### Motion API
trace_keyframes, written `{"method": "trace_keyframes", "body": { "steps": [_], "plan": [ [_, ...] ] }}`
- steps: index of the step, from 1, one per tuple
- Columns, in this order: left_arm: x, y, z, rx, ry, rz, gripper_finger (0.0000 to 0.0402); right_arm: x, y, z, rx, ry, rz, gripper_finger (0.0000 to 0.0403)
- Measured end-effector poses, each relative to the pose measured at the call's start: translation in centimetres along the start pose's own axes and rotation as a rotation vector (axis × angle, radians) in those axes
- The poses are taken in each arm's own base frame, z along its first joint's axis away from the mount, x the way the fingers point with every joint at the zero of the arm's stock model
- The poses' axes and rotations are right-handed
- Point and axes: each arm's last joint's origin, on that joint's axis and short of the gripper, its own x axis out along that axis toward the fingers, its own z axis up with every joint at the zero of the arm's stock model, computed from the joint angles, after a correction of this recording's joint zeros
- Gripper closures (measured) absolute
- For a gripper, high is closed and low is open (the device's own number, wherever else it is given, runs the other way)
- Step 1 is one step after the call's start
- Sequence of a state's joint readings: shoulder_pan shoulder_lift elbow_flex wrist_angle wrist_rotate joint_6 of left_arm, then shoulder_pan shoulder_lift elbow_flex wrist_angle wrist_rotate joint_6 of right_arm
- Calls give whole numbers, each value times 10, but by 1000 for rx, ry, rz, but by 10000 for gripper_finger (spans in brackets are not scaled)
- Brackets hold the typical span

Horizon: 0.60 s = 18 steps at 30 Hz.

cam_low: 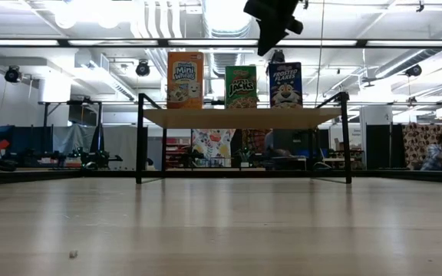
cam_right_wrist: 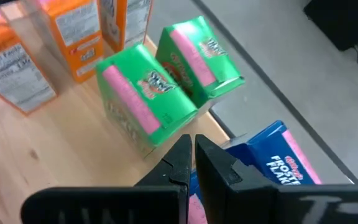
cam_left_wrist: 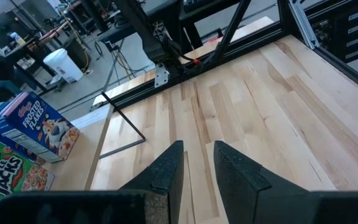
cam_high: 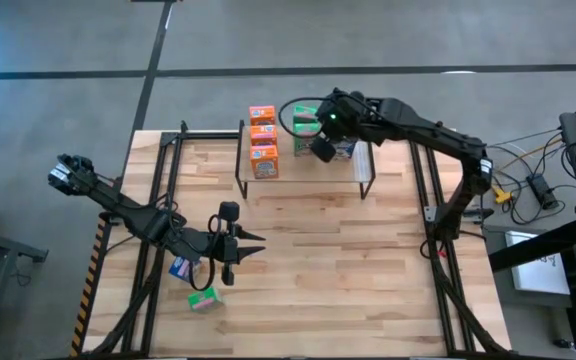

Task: Stack cereal on shelf
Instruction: Put the right blue cereal box aligned with the other blue cereal box on the shelf

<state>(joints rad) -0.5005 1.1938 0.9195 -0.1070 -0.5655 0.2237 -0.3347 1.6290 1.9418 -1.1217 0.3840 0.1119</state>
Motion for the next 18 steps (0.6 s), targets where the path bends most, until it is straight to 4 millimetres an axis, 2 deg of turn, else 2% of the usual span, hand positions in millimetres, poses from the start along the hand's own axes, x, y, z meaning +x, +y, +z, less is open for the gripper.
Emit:
{"method": "trace_keyframes", "body": {
  "steps": [9, 18],
  "plan": [
    [0, 0, 0, -1, 0, 0, 329, 13, 5, -5, -51, 65, -11, 391],
    [0, 0, 0, -1, 0, 0, 329, 18, 3, -10, -60, 95, -22, 390]
  ]
}}
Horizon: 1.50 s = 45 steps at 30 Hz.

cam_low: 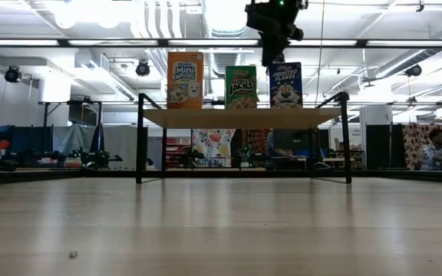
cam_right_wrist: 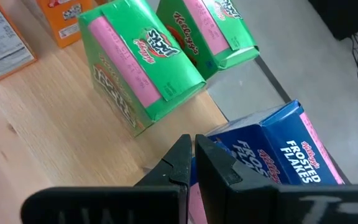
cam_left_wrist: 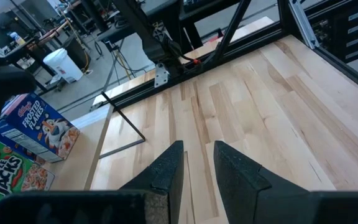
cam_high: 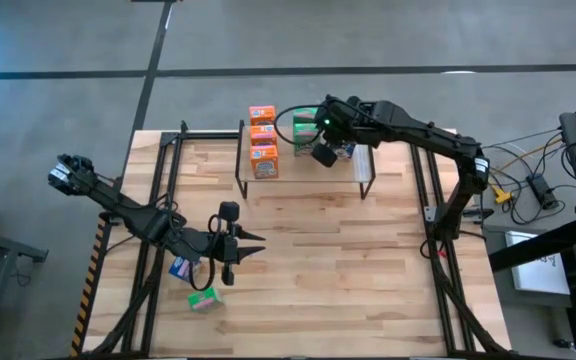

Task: Stack cereal on shelf
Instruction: Put the right blue cereal box aligned with the other blue cereal box on the shelf, then put the blue cereal box aligned with the other blue cereal box on the shelf

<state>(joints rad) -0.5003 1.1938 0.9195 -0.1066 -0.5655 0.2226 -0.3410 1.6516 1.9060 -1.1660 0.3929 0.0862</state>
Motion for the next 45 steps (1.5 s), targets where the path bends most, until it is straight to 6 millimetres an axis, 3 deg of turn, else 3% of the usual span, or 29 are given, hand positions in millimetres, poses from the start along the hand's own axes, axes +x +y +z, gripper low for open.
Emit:
{"method": "trace_keyframes", "body": {
  "steps": [26, 34, 38, 45],
  "plan": [
    [0, 0, 0, -1, 0, 0, 329, 1, -2, -3, -7, 26, -7, 390],
    [0, 0, 0, -1, 0, 0, 329, -24, 1, -1, -16, -54, 21, 390],
    [0, 0, 0, -20, 1, 0, 329, -43, 15, -7, -59, -120, 64, 390],
    [0, 0, 0, -86, 1, 0, 329, -68, 57, -31, -185, -298, 182, 390]
  ]
}}
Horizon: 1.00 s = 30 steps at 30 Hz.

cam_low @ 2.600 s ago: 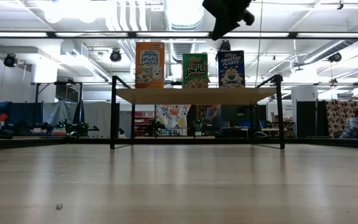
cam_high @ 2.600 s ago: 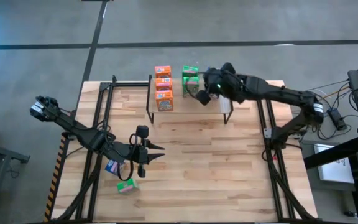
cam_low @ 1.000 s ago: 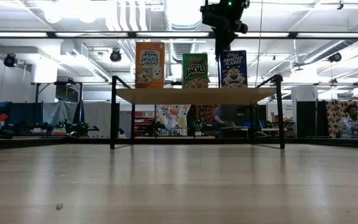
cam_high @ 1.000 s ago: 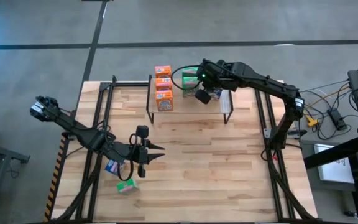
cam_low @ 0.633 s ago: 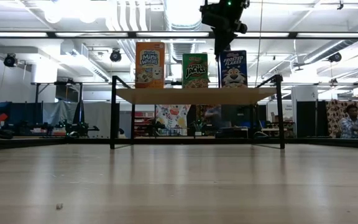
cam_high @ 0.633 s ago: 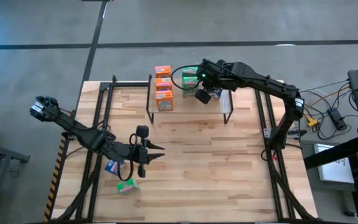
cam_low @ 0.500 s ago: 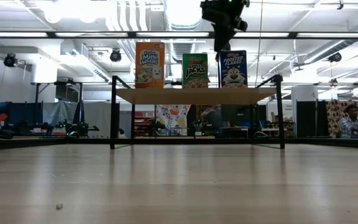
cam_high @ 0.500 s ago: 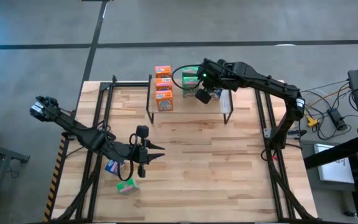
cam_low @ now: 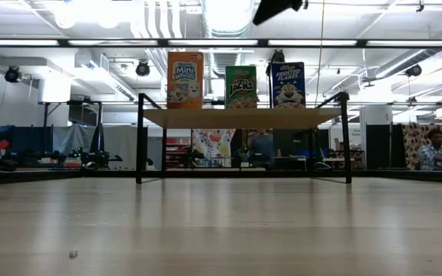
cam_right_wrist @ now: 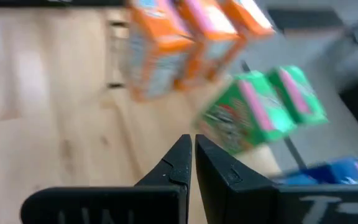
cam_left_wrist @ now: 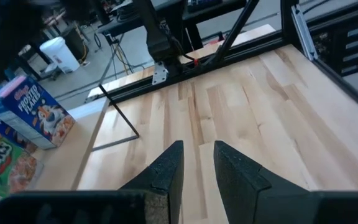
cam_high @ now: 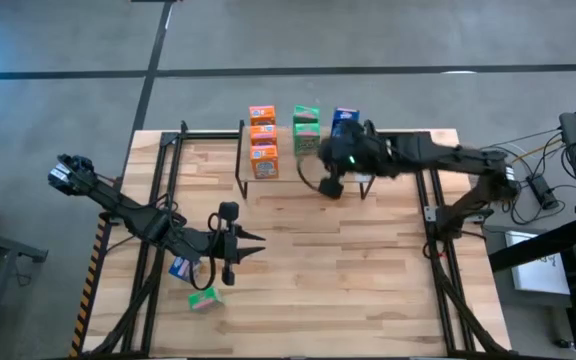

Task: Stack cereal on shelf
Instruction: Put the blue cereal box aligned with the other blue cereal box on the shelf

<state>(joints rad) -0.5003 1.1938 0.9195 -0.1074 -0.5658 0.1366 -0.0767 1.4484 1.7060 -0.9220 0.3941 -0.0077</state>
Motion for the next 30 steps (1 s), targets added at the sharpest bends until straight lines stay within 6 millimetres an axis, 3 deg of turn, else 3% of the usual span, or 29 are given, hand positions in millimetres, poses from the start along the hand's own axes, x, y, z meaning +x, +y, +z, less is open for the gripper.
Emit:
{"method": "trace_keyframes", "body": {
  "steps": [5, 9, 20, 24, 30],
  "plan": [
    [0, 0, 0, -114, 2, -1, 329, -8, 33, -25, -84, -141, 83, 390],
    [0, -1, -3, -269, 29, -1, 329, -9, 48, -50, -127, -221, 121, 390],
    [-4, -6, -28, -936, 317, -35, 329, 0, 52, -94, -211, -426, 96, 390],
    [-5, -8, -29, -1092, 371, -62, 329, 3, 53, -102, -243, -460, 83, 390],
    [5, -13, -19, -1214, 300, -83, 329, 10, 56, -112, -293, -485, 69, 390]
  ]
}}
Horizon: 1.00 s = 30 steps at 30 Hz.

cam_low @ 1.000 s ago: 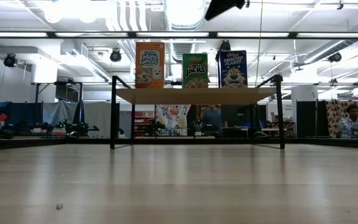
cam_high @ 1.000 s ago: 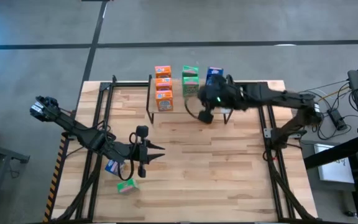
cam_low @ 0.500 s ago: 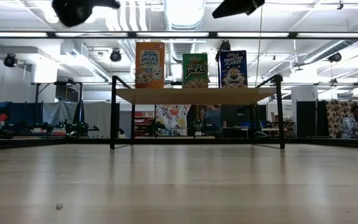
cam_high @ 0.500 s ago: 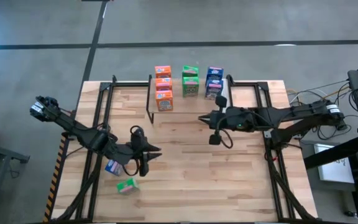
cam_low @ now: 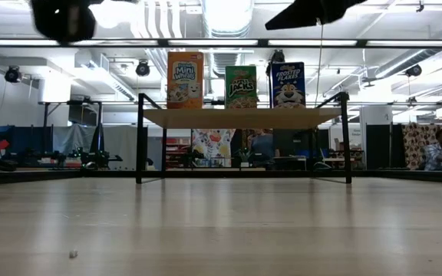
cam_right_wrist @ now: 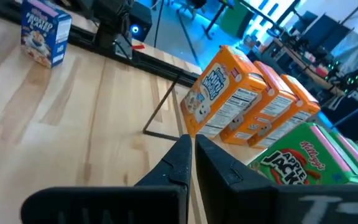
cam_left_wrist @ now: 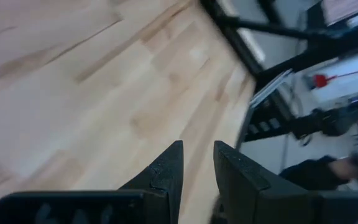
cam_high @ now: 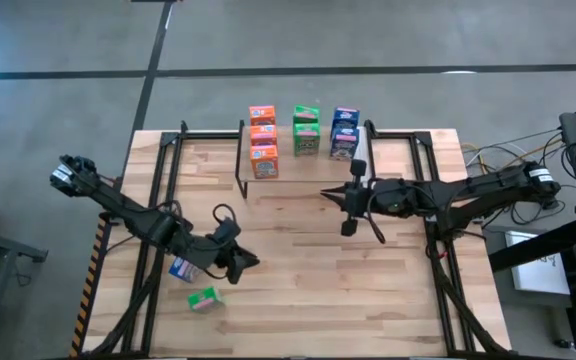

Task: Stack cereal on shelf
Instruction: Put the blue cereal box aligned with the other blue cereal box on the shelf

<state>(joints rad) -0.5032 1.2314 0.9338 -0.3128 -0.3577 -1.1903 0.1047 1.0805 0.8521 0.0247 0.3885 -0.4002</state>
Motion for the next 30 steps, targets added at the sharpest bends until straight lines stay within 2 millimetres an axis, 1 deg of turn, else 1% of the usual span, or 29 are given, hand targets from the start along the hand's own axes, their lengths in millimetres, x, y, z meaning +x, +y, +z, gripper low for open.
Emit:
{"method": "trace_keyframes", "body": {
  "steps": [3, 6, 8, 10, 14, 17, 20, 23, 26, 30],
  "plan": [
    [8, -14, 2, 9, -8, -10, 329, 0, 1, -2, -54, 4, 2, 390],
    [12, -25, 5, 9, 23, 56, 329, -2, -3, 4, -82, -19, -9, 390],
    [10, -29, 7, -4, 58, 157, 329, -5, -7, 12, -73, -49, -24, 390],
    [6, -34, 8, -24, 95, 272, 329, -6, -10, 16, -64, -64, -26, 390],
    [-6, -40, 5, -35, 193, 524, 329, -5, -6, 12, -51, -59, 13, 390],
    [-17, -41, -2, -85, 269, 687, 334, -4, -2, 4, -38, -42, 35, 390],
    [-29, -40, -12, -150, 311, 799, 346, -3, -1, 2, -43, -34, 38, 390],
    [-40, -38, -23, -199, 314, 839, 361, -4, -1, 2, -33, -34, 38, 390],
    [-50, -34, -33, -244, 292, 860, 365, -5, -1, 0, -27, -14, 47, 390],
    [-54, -26, -51, -293, 271, 905, 366, -10, -1, -4, -25, 35, 67, 390]
  ]
}}
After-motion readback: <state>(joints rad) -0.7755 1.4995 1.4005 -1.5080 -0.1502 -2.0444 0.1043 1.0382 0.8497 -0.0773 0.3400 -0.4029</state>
